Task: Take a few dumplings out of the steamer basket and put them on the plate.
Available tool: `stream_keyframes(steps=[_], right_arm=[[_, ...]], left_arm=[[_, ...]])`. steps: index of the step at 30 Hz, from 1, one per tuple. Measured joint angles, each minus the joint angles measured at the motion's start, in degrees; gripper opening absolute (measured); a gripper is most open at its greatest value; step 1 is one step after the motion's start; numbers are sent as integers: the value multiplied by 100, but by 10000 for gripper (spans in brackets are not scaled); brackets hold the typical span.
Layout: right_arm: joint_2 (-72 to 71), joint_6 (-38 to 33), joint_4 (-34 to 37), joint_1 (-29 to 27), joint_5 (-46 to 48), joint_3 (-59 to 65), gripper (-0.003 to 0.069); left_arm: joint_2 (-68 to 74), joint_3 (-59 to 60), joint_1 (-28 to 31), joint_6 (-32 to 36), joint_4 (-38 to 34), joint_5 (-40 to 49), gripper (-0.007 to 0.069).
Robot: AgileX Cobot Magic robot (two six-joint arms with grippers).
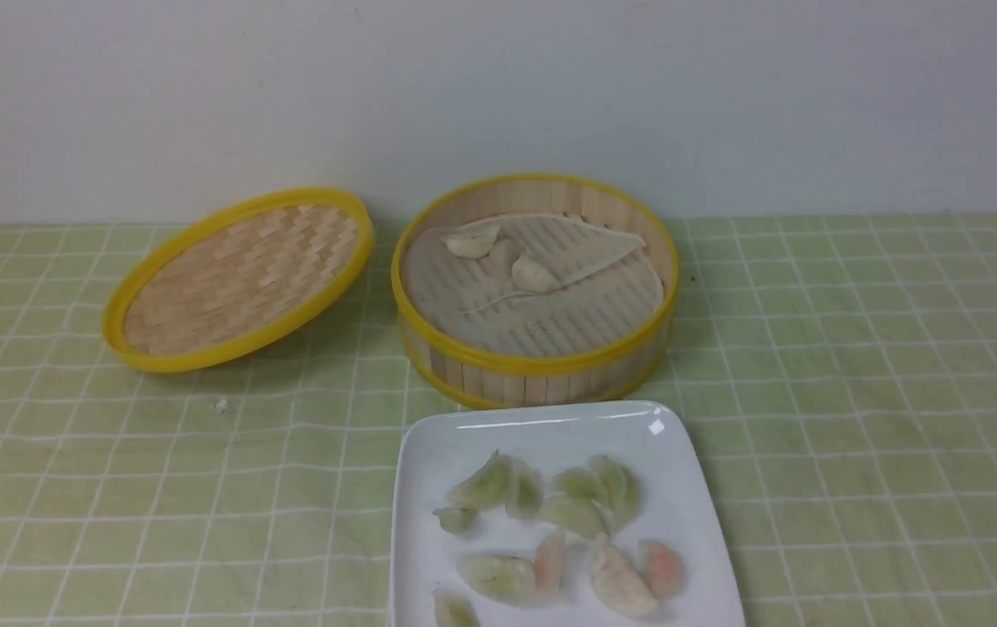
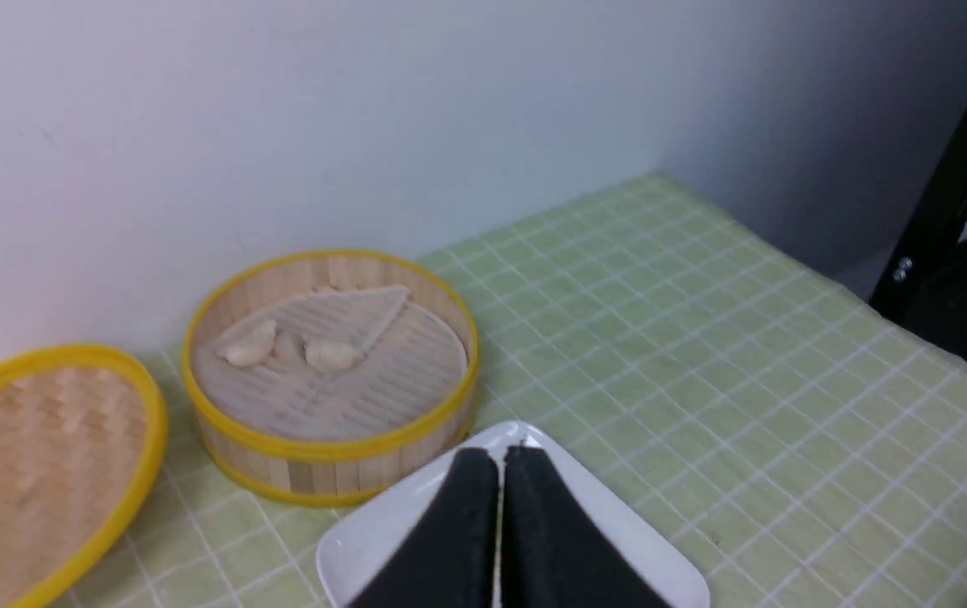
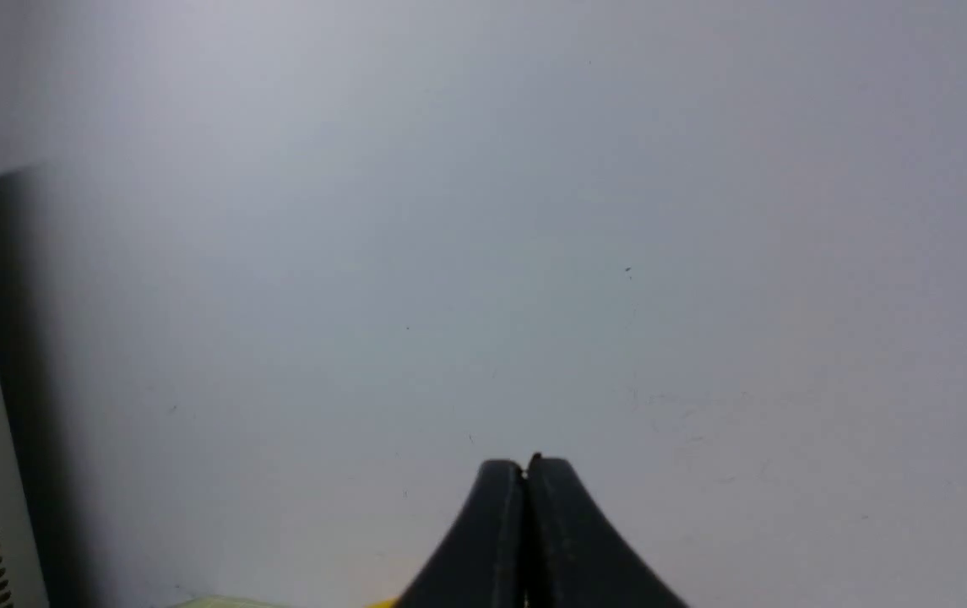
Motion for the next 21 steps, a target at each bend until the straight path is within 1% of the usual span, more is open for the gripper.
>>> stream_keyframes(steps=[5,10,12,19,21], right_arm=[[0,17,-6,0,0,0,-15],[0,17,-6,0,-5,0,-15],[0,24,-6,0,-5,0,-15],[0,34,-6,0,-5,0,-15],[0,34,-6,0,-5,0,-15]], left_arm=[[-1076,975,0,-89,285,-765,-6],[-1668,1985,0,-228,269,-1357,-6],[-1723,2180,0,-246,210,-1393,-6],[-1736,2677,0,-247,-346,-1410,-6],[-1736,2780,0,-247,-370,-1418,-6]])
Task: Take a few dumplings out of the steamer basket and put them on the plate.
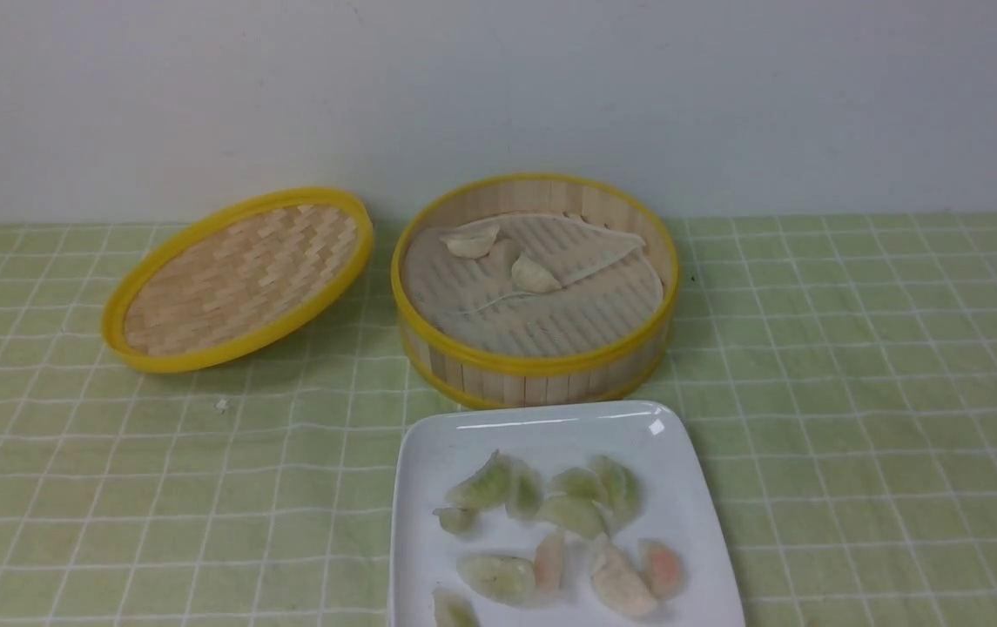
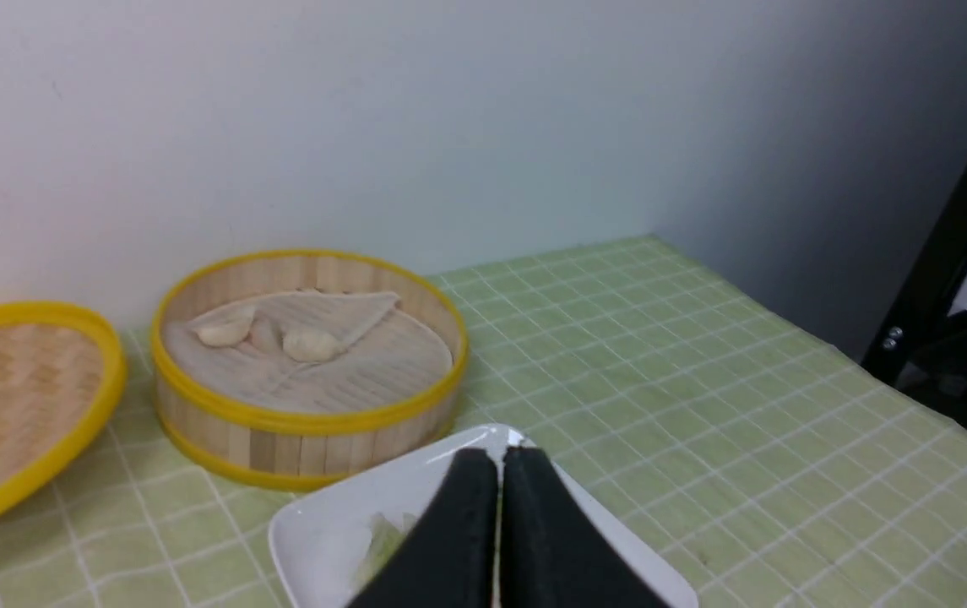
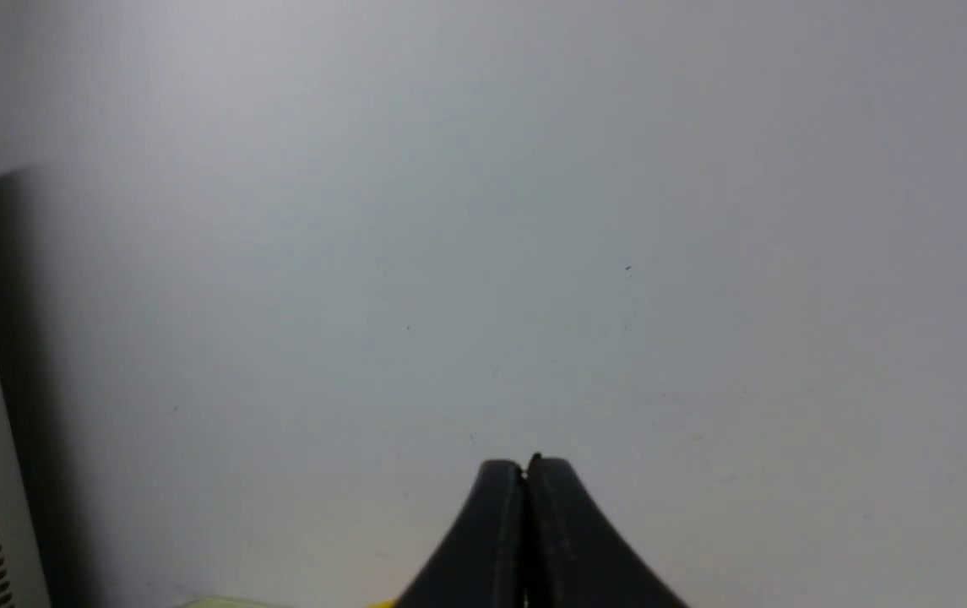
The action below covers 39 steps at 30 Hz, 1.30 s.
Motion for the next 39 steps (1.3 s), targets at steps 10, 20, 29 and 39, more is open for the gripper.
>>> stream_keyframes(steps=[10,20,29,39], right_arm=[[0,0,0,0,51,0,-15],[0,2,0,0,74,0,-15],[0,2,0,0,74,0,-15],[0,2,-5,0,100,0,-15]], left_arm=[[0,375,0,129,-8,-102,-6],[-301,2240,603,997,718,-2330,-6],[-1134,4054,2017,1031,807,-2919,-6],[-1183,4072,2238,1204,812,-2066,-6]])
